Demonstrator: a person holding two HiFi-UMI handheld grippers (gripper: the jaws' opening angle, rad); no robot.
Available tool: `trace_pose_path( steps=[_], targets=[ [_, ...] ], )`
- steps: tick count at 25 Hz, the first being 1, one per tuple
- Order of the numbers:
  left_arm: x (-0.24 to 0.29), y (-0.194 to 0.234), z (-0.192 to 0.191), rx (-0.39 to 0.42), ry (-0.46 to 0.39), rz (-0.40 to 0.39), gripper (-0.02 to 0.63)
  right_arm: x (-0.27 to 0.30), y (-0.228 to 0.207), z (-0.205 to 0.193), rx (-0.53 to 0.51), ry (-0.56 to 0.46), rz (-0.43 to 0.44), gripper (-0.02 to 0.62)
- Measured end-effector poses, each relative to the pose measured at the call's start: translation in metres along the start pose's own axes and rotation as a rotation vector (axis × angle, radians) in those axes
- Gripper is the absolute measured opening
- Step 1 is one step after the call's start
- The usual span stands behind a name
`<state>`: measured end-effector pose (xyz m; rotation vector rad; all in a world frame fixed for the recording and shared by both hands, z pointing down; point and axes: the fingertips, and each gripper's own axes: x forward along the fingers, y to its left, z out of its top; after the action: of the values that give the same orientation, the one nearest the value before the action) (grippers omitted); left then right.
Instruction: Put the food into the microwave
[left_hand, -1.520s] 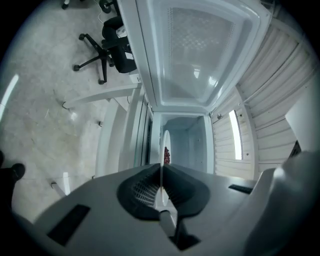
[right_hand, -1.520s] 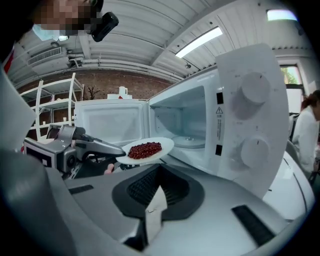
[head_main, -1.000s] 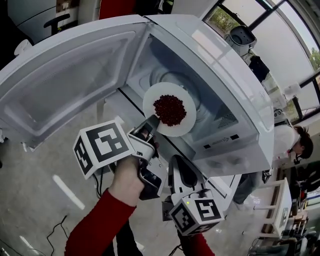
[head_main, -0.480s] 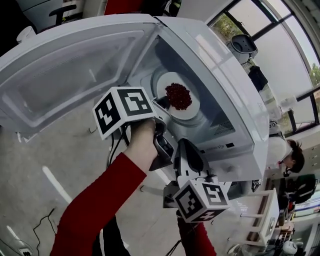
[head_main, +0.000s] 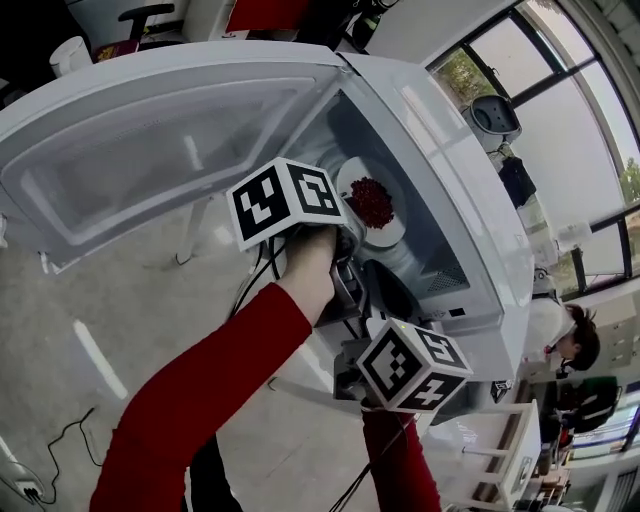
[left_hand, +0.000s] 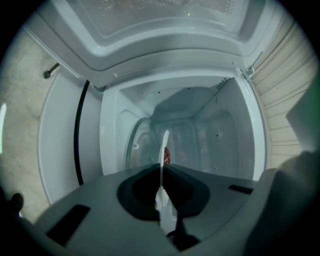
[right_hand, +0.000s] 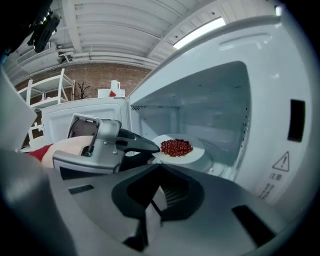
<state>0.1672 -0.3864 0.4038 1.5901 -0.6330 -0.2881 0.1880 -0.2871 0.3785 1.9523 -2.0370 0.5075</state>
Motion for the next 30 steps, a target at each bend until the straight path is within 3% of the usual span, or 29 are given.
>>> trace_pose_path(
  steps=[5,12,30],
  targets=[
    [0.010,0.001,0.004,0.056,0.028,0.051,0.020,0.010,-0.003,0.003,0.026,0.034,-0.002,0.014],
    [0.024,0.003,0.004,0.059,0.074,0.078,0.020,0.016,-0.010,0.007,0.033,0.051,-0.020,0.014],
    [0.033,0.007,0.002,0.229,0.155,0.210,0.020,0.019,-0.015,0.007,0.066,0.107,-0.010,0.014]
  ],
)
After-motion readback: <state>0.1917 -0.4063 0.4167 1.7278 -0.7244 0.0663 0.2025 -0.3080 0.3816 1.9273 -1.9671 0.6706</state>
